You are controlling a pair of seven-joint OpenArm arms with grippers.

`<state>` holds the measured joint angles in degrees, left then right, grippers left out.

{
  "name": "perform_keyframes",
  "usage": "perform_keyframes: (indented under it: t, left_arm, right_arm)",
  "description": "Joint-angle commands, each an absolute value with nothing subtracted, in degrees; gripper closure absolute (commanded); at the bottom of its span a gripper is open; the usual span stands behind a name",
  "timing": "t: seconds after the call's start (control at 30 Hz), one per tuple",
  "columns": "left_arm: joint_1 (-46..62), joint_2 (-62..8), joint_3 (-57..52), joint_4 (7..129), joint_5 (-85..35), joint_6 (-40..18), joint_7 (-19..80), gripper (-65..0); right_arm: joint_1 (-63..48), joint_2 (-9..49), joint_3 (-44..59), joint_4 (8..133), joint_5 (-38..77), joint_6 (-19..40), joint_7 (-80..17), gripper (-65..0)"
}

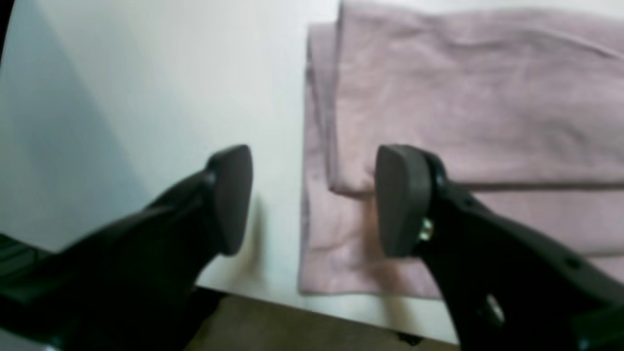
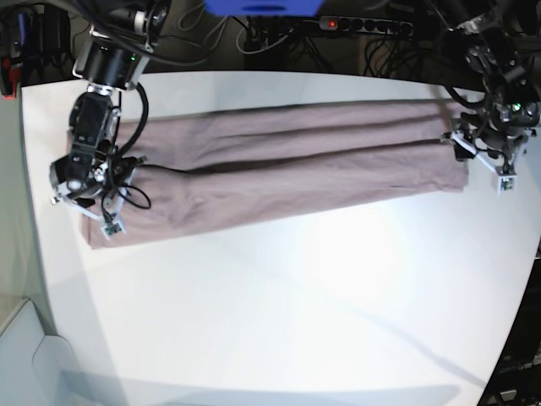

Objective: Layout the t-shirt on the table in an organized manner, then fold the t-shirt properly
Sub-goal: 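Hold the folded strip with both grippers and pull it taut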

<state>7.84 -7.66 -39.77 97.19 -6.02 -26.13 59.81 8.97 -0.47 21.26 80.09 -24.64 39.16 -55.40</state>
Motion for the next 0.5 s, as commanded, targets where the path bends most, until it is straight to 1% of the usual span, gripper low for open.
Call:
perform_keyframes:
  t: [0.0,0.37,0.47]
  left_arm:
    - [7.9,-8.3,-39.9,98.3,-6.3,-26.1,59.1,-38.9]
    - [8.7,-8.2,-40.3,97.5,-6.4,-26.1,58.6,-39.3]
    - [8.7,-8.2,-40.5,97.0,-9.0,-26.1,58.7,-39.3]
  right_arm:
    - [6.7,-1.1,21.4,77.0,-25.6,40.0,-59.6,-24.0]
    - [6.6,-1.2,21.4,77.0,-25.6,40.0,-59.6,-24.0]
    - [6.6,-1.2,21.4,77.0,-25.6,40.0,-59.6,-24.0]
